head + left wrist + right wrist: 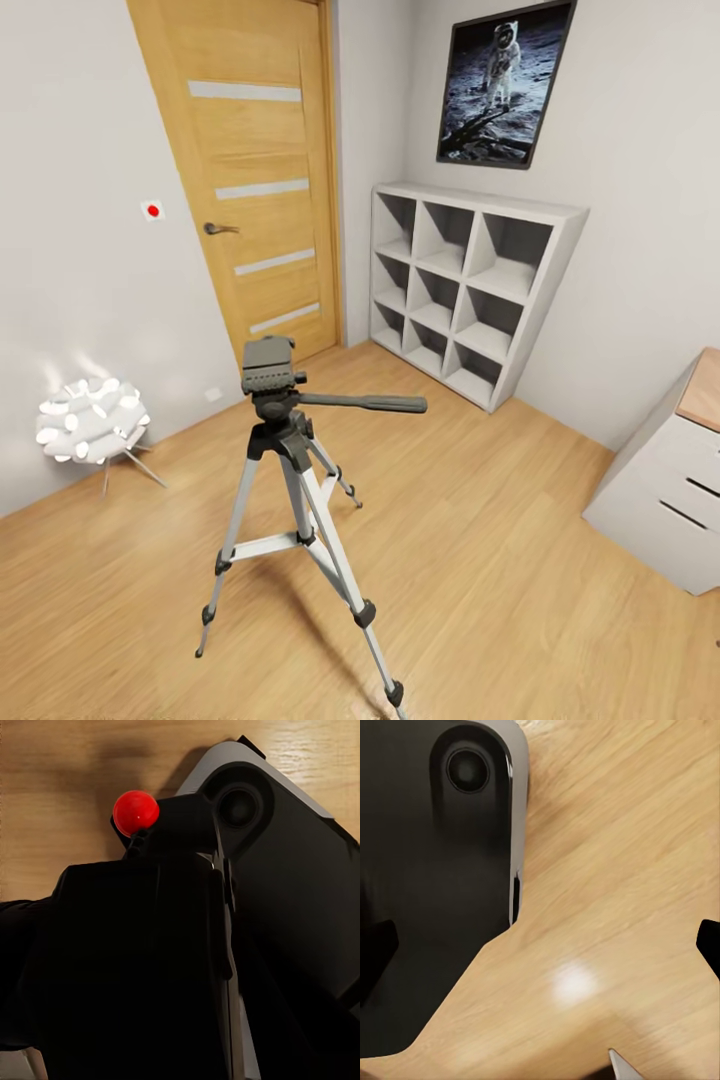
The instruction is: Attach the digital camera to the camera tripod in the bedroom.
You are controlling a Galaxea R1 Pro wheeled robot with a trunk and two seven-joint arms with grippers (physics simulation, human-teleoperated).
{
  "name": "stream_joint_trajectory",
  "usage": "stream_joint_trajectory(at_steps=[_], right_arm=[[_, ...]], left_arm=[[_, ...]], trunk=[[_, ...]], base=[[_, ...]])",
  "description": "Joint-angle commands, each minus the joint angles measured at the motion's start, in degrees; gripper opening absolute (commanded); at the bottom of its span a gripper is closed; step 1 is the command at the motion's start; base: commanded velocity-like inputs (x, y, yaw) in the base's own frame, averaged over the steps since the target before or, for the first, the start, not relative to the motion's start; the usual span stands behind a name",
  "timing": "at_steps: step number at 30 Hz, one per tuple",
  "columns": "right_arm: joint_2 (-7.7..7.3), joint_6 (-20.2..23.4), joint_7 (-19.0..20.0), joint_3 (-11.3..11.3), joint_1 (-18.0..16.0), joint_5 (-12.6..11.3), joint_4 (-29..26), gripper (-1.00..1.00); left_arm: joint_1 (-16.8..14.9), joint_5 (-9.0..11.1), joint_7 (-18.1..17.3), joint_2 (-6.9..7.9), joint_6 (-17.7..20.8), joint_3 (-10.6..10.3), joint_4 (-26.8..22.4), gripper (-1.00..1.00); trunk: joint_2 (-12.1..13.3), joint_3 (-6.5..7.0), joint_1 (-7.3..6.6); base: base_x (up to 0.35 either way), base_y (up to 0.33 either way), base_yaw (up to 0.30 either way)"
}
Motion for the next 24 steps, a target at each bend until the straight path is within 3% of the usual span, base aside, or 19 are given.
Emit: stream_joint_trajectory(at_steps=[1, 24], right_arm=[[-0.02, -0.2, 0.2, -0.5, 0.0, 0.4, 0.0, 1.0], [-0.02, -0.2, 0.2, -0.5, 0.0, 0.4, 0.0, 1.0]], left_arm=[[0.0, -0.4, 0.0, -0.01, -0.2, 0.5, 0.0, -1.0], [0.0, -0.3, 0.0, -0.01, -0.2, 0.5, 0.0, -1.0]], trunk=[[-0.1, -0.19, 0.02], [-0.1, -2.35, 0.02]], base=[[0.0, 0.0, 0.0], [0.0, 0.0, 0.0]])
